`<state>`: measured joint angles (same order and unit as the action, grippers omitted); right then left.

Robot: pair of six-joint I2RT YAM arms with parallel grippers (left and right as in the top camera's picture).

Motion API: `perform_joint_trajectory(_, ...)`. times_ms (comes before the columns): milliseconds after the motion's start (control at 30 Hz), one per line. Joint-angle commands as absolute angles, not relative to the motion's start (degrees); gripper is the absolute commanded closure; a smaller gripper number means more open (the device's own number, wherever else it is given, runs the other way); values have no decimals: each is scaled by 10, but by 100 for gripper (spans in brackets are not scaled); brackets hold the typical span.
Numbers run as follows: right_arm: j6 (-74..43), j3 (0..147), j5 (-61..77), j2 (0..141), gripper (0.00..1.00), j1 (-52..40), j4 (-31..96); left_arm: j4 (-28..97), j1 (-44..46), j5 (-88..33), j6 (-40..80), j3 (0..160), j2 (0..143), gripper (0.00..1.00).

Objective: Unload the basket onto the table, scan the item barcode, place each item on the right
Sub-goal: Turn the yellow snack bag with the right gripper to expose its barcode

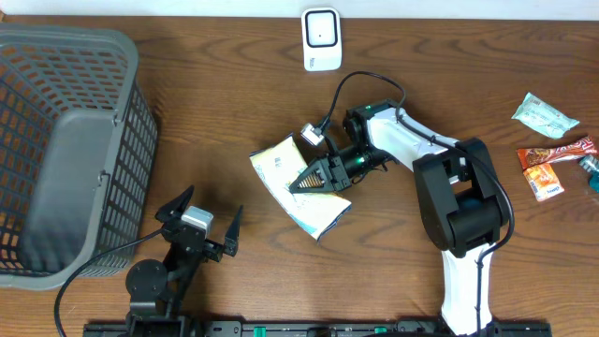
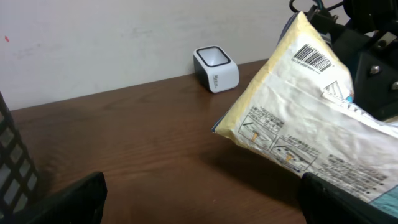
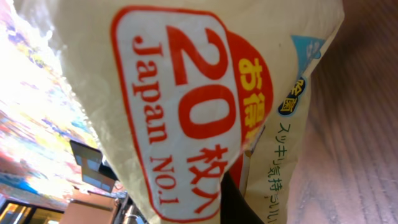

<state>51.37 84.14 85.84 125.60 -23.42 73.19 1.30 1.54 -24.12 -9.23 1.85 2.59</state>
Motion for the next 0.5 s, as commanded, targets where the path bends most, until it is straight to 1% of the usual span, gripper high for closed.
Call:
perform_joint_trajectory(0, 581, 839, 895, 1242, 99, -238, 765, 22, 12, -253, -92, 2, 25, 2)
perform_joint_trajectory(200, 666, 839, 895, 1242, 99, -248, 858, 22, 12, -253, -92, 2, 25, 2)
perform_joint_trajectory(367, 794, 839, 894, 1242, 99, -261, 969, 22, 12, -253, -92, 2, 25, 2)
perform_joint_trajectory(467, 804, 838, 895, 1241, 99, -267, 975, 22, 12, -253, -92, 2, 25, 2)
